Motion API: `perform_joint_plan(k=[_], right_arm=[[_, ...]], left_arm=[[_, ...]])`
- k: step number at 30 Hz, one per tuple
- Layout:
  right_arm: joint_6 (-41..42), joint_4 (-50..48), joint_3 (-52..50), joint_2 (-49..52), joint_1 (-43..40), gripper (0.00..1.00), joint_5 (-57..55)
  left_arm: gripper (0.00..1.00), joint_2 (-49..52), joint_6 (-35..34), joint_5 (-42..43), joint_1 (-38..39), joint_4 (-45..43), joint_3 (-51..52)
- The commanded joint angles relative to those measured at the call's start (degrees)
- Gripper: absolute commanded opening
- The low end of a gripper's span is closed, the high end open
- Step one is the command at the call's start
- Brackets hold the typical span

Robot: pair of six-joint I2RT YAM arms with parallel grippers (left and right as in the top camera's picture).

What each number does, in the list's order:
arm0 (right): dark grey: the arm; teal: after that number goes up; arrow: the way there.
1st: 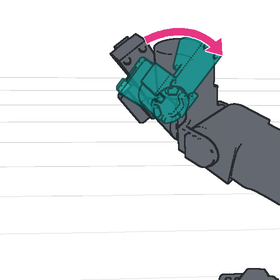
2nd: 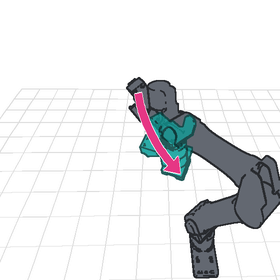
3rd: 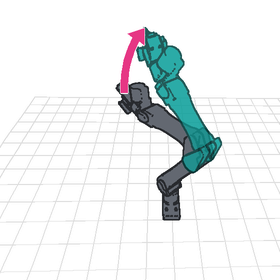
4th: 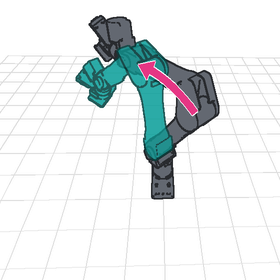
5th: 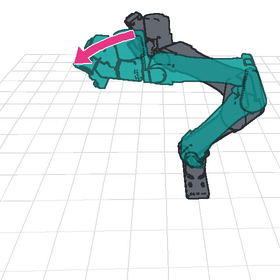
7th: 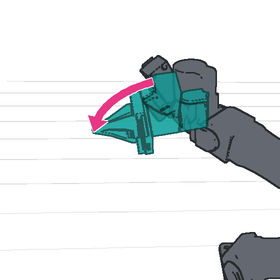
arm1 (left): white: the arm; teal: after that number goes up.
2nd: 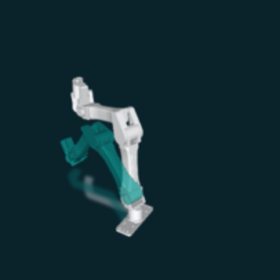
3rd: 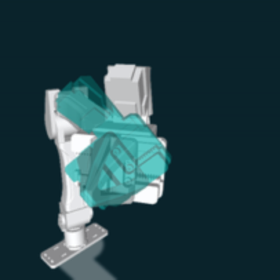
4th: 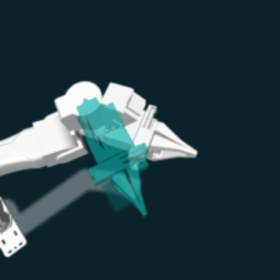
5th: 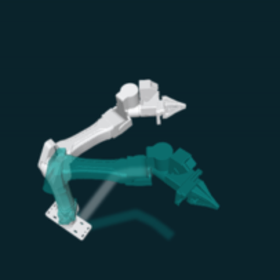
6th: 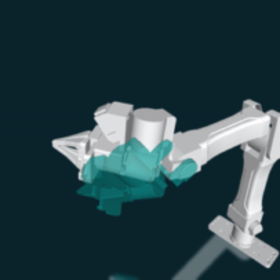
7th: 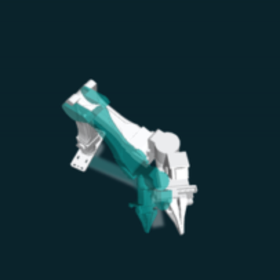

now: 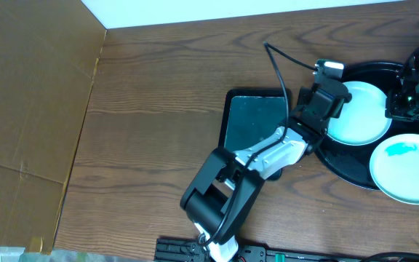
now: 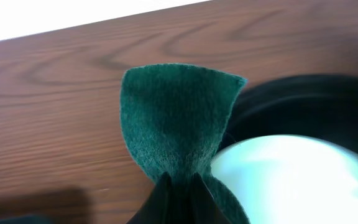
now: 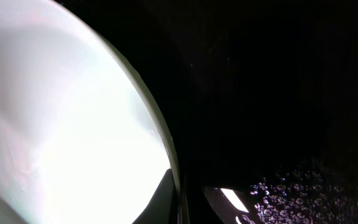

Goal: Clean dirty plates on tray and stack at the side
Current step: 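Bring the sponge to the second plate and scrub its green smear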

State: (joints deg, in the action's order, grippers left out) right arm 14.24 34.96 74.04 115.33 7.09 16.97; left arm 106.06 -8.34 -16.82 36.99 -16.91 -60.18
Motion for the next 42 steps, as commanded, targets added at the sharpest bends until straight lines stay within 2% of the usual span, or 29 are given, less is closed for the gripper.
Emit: perform_joint_plan(k=[1, 3, 6, 9, 12, 15, 22, 30, 35, 42], right_arm=[[-0.85, 0.09, -0.68, 0.42, 0.15, 0.01, -2.99], [-4.2, -0.13, -0.68, 0.42, 0.17, 0.01, -2.99], [-11.23, -0.98, -0.68, 0.42, 0.2, 0.01, -2.97], [-17.92, -1.68, -0.52, 0.39, 0.11, 0.01, -1.64], [-23.71, -1.38, 0.59, 0.37, 0.07, 0.01, 4.9], [-25.53, -0.66, 2.16, 0.26, 0.07, 0.01, 9.22], [-31.15, 2.91, 2.82, 0.15, 0.2, 0.01, 9.18], [-26.05, 2.23, 2.82, 0.15, -0.17, 0.01, 3.15], [-23.87, 1.84, 2.78, 0.17, -0.28, 0.01, 2.54], [-21.29, 1.9, 2.78, 0.17, -0.28, 0.01, 1.46]], left_arm=[[0.07, 0.44, -9.97, 14.84, 0.33, 0.02, 0.7], [0.07, 1.46, -16.76, 20.46, 0.37, 0.0, 0.7], [0.07, 2.86, -21.18, 24.15, 0.48, -0.13, 0.7], [0.07, 3.65, -21.11, 24.57, 0.59, 0.02, 0.7], [0.07, 3.72, -20.87, 24.57, 0.59, 0.11, 0.7], [0.07, 3.72, -20.87, 24.55, 0.59, 0.09, 0.7], [0.07, 4.61, -19.37, 23.85, 0.59, -0.33, 0.7], [0.07, 6.97, -19.37, 22.69, 0.55, 1.49, 0.7], [0.07, 7.02, -18.73, 17.09, 0.55, 6.1, 0.7], [0.07, 10.78, -7.17, 14.93, 0.52, 8.9, 0.7]])
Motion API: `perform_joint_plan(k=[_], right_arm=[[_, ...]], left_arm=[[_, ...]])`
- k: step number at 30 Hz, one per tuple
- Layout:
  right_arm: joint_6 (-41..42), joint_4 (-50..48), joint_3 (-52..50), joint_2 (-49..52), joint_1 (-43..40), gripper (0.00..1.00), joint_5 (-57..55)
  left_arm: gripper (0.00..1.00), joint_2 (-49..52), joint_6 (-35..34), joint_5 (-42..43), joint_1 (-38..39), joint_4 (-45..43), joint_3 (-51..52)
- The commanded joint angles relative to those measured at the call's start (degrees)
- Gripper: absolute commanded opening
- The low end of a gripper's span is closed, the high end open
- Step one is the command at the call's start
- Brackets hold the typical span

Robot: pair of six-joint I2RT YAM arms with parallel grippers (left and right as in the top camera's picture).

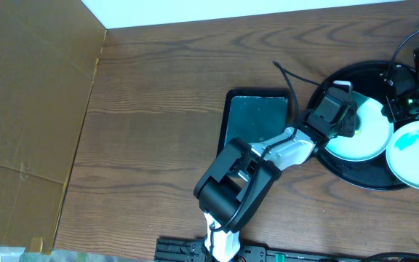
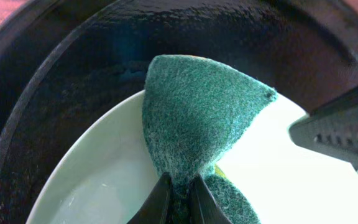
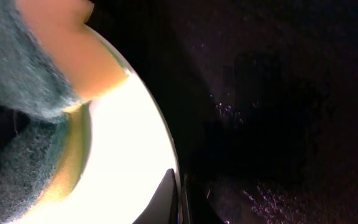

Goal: Clean dirty plates on tray and stack at the side
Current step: 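Bring the sponge to the second plate and scrub its green smear, then keep scrubbing the second plate with the sponge in the left gripper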

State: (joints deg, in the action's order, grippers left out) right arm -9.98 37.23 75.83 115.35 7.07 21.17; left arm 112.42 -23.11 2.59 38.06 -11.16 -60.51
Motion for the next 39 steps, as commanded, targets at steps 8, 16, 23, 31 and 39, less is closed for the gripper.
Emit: perform_joint_plan(k=[8, 16, 23, 31, 39], right_arm=[[7.82, 0.28, 0.98, 0.15, -0.26, 0.01, -9.77], [7.8, 0.31, 0.98, 0.15, -0.22, 0.01, -9.77], [7.82, 0.24, 0.98, 0.15, -0.22, 0.01, -9.77], [9.14, -0.15, 0.98, 0.15, -0.11, 0.01, -9.73], [9.33, -0.61, 0.98, 0.15, -0.11, 0.01, -9.73]], left_arm=[[0.07, 3.19, 8.44, -24.87, -1.73, 7.91, 1.03], [0.07, -4.55, 9.16, -23.93, -5.44, 8.09, 1.03], [0.07, -9.22, 6.19, 2.64, -7.52, 7.72, 1.03], [0.07, -7.08, 0.92, 16.33, -5.03, 8.55, 1.05], [0.07, -0.96, 0.94, 13.09, -2.8, 4.79, 1.05]])
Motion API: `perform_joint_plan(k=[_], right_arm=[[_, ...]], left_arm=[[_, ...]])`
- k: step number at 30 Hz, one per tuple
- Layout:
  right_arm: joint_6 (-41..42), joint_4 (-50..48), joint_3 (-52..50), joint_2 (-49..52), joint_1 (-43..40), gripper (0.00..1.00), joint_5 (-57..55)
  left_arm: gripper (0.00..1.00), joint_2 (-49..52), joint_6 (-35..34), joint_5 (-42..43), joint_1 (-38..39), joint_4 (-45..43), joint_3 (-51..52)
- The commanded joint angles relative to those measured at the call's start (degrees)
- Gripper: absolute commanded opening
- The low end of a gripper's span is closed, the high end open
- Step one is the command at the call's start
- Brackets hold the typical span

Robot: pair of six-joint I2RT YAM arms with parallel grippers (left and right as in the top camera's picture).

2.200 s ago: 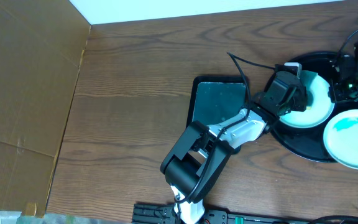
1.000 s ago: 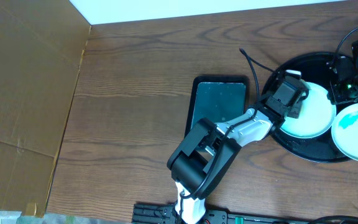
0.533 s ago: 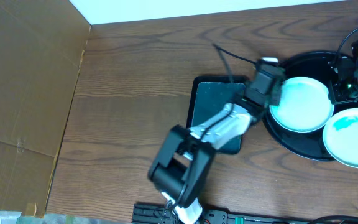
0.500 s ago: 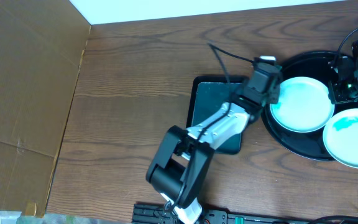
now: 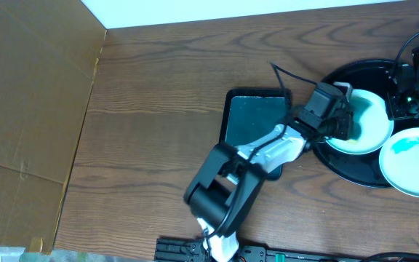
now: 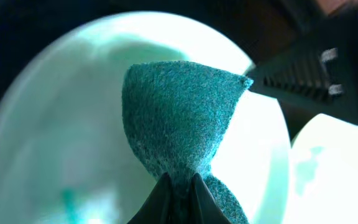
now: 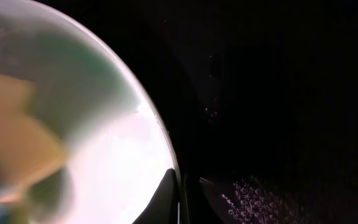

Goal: Clean dirty plates on tray and stack at the side
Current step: 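Keep scrubbing the second plate with the sponge in the left gripper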

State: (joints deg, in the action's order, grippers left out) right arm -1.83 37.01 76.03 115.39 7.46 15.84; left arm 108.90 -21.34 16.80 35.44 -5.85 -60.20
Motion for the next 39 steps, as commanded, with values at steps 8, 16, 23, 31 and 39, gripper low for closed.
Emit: perform_joint_plan(k=[8, 16, 23, 31, 39], right_arm=[[1.16, -0.35, 0.79, 0.11, -0.5, 0.01, -4.42], [1.11, 0.11, 0.79, 0.11, -0.5, 0.01, -4.44], [1.11, 0.28, 0.79, 0.11, -0.5, 0.01, -4.44], [1.11, 0.48, 0.79, 0.11, -0.5, 0.01, -4.44], [1.14, 0.44, 0.79, 0.11, -0.5, 0.01, -4.42]], left_arm=[[0.08, 3.48, 4.11, -26.82, -0.9, 2.82, 0.72], [0.07, 3.39, 11.34, -35.01, -3.41, 1.9, 0.72], [0.07, 0.0, 11.23, -35.08, -4.13, -0.72, 0.72], [0.07, -7.02, 5.75, -26.29, -4.15, -1.57, 0.72], [0.07, -3.48, -2.99, -8.2, -3.43, -1.11, 0.72]])
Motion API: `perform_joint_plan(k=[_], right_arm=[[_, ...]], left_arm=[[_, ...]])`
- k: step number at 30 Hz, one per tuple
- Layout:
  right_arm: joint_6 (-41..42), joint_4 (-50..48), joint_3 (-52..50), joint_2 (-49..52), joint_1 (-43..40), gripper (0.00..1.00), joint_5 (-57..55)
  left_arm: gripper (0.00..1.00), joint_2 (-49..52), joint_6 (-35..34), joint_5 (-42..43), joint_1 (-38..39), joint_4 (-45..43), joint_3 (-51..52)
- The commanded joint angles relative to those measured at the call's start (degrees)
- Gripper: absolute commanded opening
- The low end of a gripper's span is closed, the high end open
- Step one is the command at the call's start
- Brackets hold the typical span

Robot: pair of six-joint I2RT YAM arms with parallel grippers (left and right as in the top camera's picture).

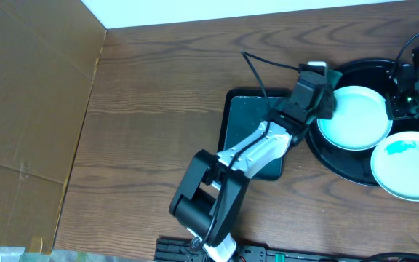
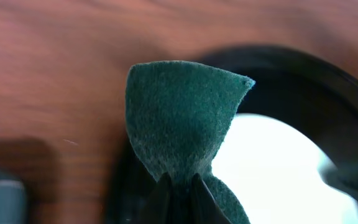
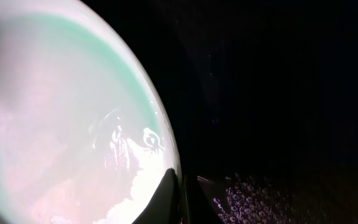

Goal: Clean dirty plates on tray and stack at the side

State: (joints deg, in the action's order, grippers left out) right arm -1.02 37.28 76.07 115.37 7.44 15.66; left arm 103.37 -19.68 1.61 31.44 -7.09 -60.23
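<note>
A white plate (image 1: 351, 116) lies on the round black tray (image 1: 340, 164); its face looks white and wet in the right wrist view (image 3: 61, 124). My right gripper (image 1: 396, 102) is shut on this plate's right rim (image 3: 178, 186). My left gripper (image 1: 320, 102) is shut on a folded green sponge (image 2: 179, 118), held over the tray's left edge, just off the plate's left rim (image 2: 272, 168). A second white plate (image 1: 406, 166) with a teal smear sits at the tray's lower right, overhanging its rim.
A dark rectangular tray (image 1: 249, 124) lies on the wooden table left of the round tray, under my left arm. Brown cardboard (image 1: 28, 109) covers the table's left side. A white wall strip runs along the far edge.
My left gripper with the sponge was over the plate's left-middle part; now it is back at the tray's left edge, off the plate. The right gripper still pinches the plate rim.
First the sponge was held over the table at the tray's left edge while my right gripper held the plate rim. Then the sponge was on the plate's right part, then on its left-middle. Now the sponge is off the plate again.
</note>
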Motion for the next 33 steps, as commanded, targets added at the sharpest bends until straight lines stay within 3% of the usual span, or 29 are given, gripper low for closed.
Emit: perform_joint_plan(k=[1, 9, 13, 20, 27, 33], right_arm=[[0.33, 0.17, 0.74, 0.13, -0.48, 0.01, -4.24], [0.33, -0.85, 0.74, 0.13, -0.17, 0.01, -4.22], [0.28, -1.64, 0.74, 0.11, 0.07, 0.01, -0.9], [-1.33, -3.5, 0.76, -1.44, 0.09, 0.01, 0.83], [-1.42, -4.76, 0.76, -4.5, 1.07, 0.01, -2.54], [-5.33, -4.98, 0.79, -10.27, 5.81, 0.01, -18.21]], left_arm=[[0.07, 2.84, -5.07, 6.97, 0.87, -0.15, 0.74], [0.07, 9.94, -3.26, 6.45, 1.99, -3.3, 0.74], [0.07, 9.84, -0.33, -3.93, 1.53, -0.46, 0.74], [0.07, -2.12, -0.31, -17.03, -1.46, 4.72, 0.74], [0.07, -15.56, -0.55, -17.31, -5.2, 7.58, 0.74], [0.08, -23.78, -0.5, -17.4, -8.5, 15.21, 0.74]])
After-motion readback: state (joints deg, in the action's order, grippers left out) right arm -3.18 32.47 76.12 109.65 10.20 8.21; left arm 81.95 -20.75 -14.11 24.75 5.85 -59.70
